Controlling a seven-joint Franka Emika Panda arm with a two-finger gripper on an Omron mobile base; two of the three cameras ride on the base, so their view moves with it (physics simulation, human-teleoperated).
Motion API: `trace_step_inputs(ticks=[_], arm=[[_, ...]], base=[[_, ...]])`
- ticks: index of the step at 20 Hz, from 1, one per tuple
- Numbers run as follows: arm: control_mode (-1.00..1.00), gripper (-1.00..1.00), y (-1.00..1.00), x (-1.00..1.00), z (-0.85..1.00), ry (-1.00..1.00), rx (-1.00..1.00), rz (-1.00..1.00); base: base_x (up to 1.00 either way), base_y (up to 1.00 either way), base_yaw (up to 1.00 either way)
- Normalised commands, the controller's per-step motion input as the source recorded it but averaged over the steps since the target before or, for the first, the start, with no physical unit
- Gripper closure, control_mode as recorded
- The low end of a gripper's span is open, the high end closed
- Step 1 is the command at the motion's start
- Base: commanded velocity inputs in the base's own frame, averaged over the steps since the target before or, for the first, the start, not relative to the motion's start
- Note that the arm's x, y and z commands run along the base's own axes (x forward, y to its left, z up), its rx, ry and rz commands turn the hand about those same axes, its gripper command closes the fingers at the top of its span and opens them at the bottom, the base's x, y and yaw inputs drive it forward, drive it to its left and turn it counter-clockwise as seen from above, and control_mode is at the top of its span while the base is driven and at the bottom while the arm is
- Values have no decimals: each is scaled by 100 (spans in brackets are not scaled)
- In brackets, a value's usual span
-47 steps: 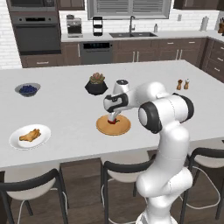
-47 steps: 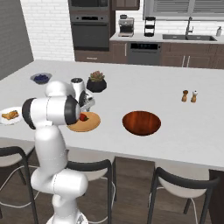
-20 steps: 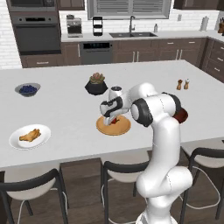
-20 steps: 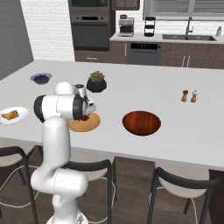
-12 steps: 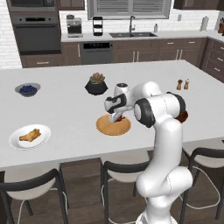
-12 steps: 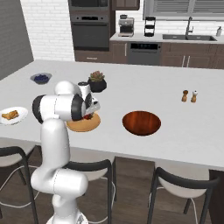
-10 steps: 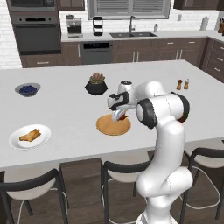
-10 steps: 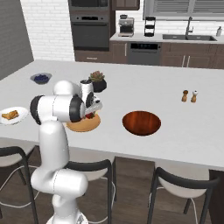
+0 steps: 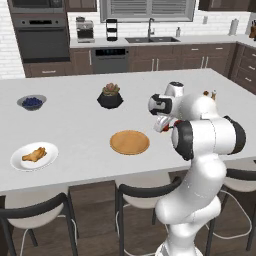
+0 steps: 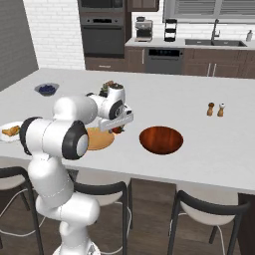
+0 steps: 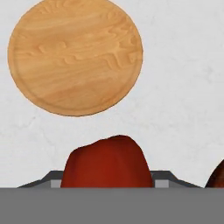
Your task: Pick the chicken drumstick and bell pepper from their plates and place them in the bowl. Then put the bowl in the fridge.
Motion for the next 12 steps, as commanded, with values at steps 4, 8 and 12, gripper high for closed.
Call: trace_step_inputs(ticks=[4,8,12], arm=[[-100,100,-100,-13,17,0,0,-11],[-100,100,-100,4,0,2,-3,-11],[-100,100,-92,32,0,6,-2,-6]], base=[[0,0,0],[0,0,0],[0,0,0]])
